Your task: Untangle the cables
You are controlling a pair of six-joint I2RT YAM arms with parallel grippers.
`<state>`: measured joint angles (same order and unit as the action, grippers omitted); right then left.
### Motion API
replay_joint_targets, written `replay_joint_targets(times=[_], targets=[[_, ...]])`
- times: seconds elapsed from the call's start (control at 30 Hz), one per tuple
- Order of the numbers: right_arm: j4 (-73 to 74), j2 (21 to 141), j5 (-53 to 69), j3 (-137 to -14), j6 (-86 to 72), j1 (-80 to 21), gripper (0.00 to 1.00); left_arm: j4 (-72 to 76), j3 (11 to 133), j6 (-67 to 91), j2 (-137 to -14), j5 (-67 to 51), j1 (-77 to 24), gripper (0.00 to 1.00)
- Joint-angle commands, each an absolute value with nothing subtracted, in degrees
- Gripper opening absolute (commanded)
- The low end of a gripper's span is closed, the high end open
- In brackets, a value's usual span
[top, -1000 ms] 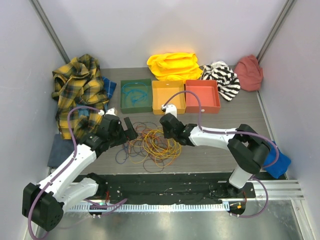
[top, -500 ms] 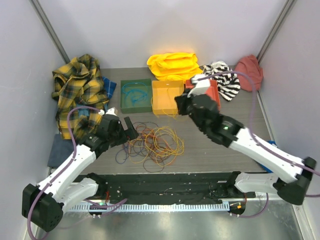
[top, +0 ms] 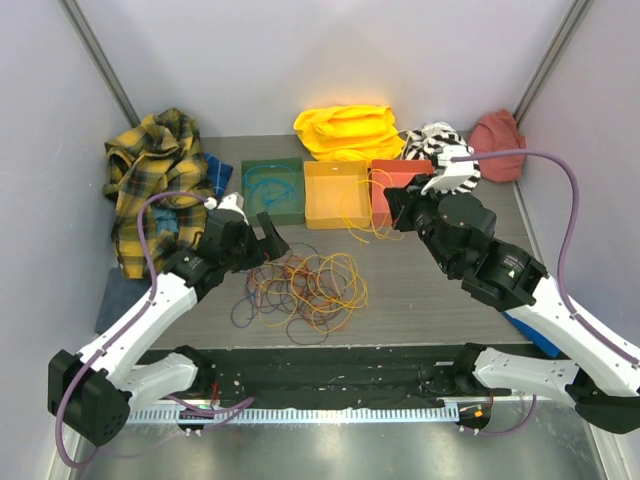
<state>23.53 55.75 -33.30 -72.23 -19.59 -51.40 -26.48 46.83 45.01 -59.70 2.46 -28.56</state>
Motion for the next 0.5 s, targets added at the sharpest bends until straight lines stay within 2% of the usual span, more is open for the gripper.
replay_joint_targets(times=[0.0,0.13,0.37,0.47], targets=[[24.96,54.93,-32.0,-75.58,-19.33,-51.5,0.01,-17.6,50.1,44.56,-59.77,-1.65,-29.61,1.0],[24.09,54.93,-30.24,-75.5,-20.65,-51.59,0.01,-8.1,48.61,43.51,-59.76,-3.78,-34.17,1.0],[24.96,58.35,-28.83,-94.54,-15.3,-51.59,0.01,-0.19,47.82,41.14,-61.79,-1.94,-40.95,1.0],[26.98,58.71,-28.39,-94.58,-16.86,-51.59,0.01,6.49,46.41,36.33,-61.7,1.84,-45.34,1.0]])
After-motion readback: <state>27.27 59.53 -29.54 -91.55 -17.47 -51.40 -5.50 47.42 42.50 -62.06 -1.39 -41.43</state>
